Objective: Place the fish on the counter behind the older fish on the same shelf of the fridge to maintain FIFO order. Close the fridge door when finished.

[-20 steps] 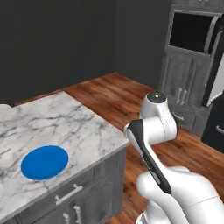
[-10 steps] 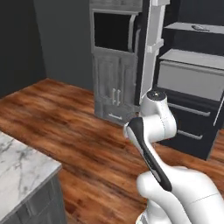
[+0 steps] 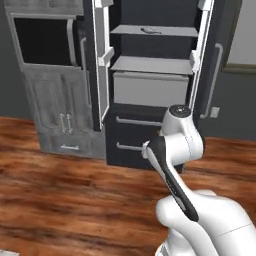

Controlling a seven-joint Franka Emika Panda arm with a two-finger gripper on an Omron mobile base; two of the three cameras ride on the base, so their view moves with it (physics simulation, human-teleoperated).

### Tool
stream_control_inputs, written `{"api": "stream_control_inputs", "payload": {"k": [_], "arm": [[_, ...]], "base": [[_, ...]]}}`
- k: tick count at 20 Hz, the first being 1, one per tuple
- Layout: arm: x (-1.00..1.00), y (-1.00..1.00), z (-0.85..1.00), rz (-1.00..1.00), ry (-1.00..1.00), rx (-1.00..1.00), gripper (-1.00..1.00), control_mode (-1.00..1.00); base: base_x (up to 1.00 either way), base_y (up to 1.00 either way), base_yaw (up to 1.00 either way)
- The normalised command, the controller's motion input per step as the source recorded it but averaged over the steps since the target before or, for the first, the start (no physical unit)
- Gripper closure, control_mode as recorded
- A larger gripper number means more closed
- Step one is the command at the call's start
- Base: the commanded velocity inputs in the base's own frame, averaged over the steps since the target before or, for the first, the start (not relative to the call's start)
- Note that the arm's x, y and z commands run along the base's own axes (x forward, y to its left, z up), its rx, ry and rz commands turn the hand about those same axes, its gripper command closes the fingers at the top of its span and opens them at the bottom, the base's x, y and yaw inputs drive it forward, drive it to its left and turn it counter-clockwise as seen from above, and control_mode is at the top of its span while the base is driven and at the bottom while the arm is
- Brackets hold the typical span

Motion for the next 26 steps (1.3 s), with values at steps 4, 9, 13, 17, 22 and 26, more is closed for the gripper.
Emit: {"api": "stream_control_inputs", "payload": {"k": [4, 9, 13, 17, 22, 26], "arm": [[0.0, 0.0, 0.0, 0.0, 0.0, 0.0, 1.0, 1.0], [0.0, 0.0, 0.0, 0.0, 0.0, 0.0, 1.0, 1.0], [0.0, 0.0, 0.0, 0.0, 0.0, 0.0, 1.0, 1.0], [0.0, 0.0, 0.0, 0.0, 0.0, 0.0, 1.0, 1.0], [0.0, 0.0, 0.0, 0.0, 0.0, 0.0, 1.0, 1.0], [0.0, 0.0, 0.0, 0.0, 0.0, 0.0, 1.0, 1.0]], "base": [[0.76, 0.04, -0.4], [0.94, 0.18, -0.36], [0.98, 0.32, -0.31], [0.96, 0.48, -0.21], [0.83, 0.28, -0.15], [0.72, 0.36, -0.16]]}}
